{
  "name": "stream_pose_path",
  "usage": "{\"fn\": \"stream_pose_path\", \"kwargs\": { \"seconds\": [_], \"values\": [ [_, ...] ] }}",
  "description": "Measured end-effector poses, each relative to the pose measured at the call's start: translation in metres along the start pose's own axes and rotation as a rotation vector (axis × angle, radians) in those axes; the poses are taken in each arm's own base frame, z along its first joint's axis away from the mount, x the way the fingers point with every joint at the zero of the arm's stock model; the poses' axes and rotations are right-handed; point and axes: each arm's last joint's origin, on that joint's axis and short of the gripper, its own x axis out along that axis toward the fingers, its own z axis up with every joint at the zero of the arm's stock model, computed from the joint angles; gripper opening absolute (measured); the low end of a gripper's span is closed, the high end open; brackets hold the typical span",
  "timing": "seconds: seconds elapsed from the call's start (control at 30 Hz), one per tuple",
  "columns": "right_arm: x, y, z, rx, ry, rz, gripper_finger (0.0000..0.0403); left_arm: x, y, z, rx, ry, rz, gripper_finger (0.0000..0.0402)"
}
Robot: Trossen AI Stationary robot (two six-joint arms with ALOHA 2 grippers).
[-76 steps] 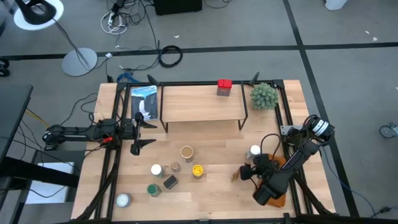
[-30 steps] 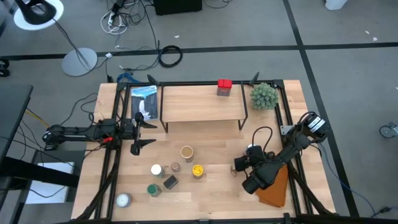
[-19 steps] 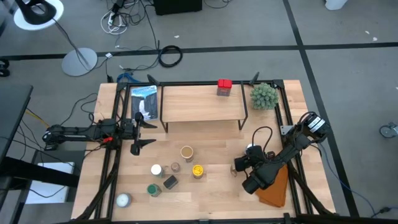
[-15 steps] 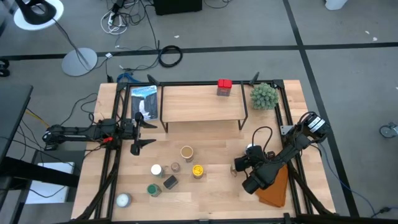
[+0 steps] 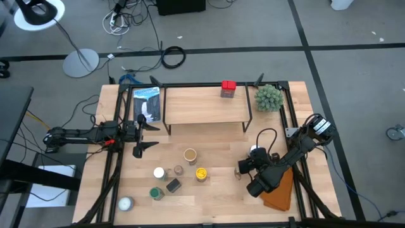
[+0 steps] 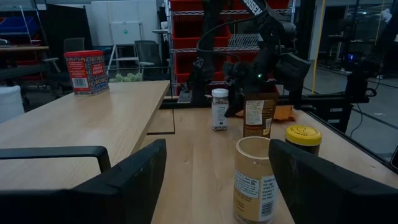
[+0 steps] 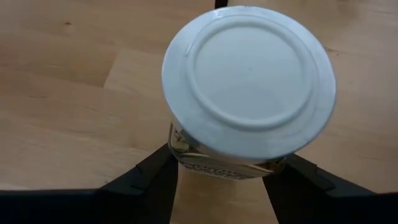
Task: Shelf spices
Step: Put the right white seasoning bottle on the shelf aligned with the other red seasoning can
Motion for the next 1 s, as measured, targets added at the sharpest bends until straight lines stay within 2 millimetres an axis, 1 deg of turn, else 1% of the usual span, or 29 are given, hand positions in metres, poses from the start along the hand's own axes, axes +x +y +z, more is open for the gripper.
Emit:
{"fn": "stream_pose_path", "kwargs": {
  "seconds": [0.23,0.43,0.6,0.83,1.0],
  "values": [
    [-0.002,0.0,0.004,-0.013,-0.04,0.034,0.0207,0.0,0.0,0.0,0.0,0.0,0.0,0.0288],
    [-0.009,-0.001,0.019,-0.04,-0.027,0.059,0.0207,0.0,0.0,0.0,0.0,0.0,0.0,0.0288],
    [-0.015,-0.002,0.037,-0.052,-0.056,0.114,0.0207,0.0,0.0,0.0,0.0,0.0,0.0,0.0288],
    [-0.026,-0.007,0.069,-0.056,-0.061,0.178,0.0207,0.0,0.0,0.0,0.0,0.0,0.0,0.0288],
    [-0.033,-0.01,0.09,-0.071,-0.104,0.25,0.0207,0.0,0.0,0.0,0.0,0.0,0.0,0.0288]
  ]
}}
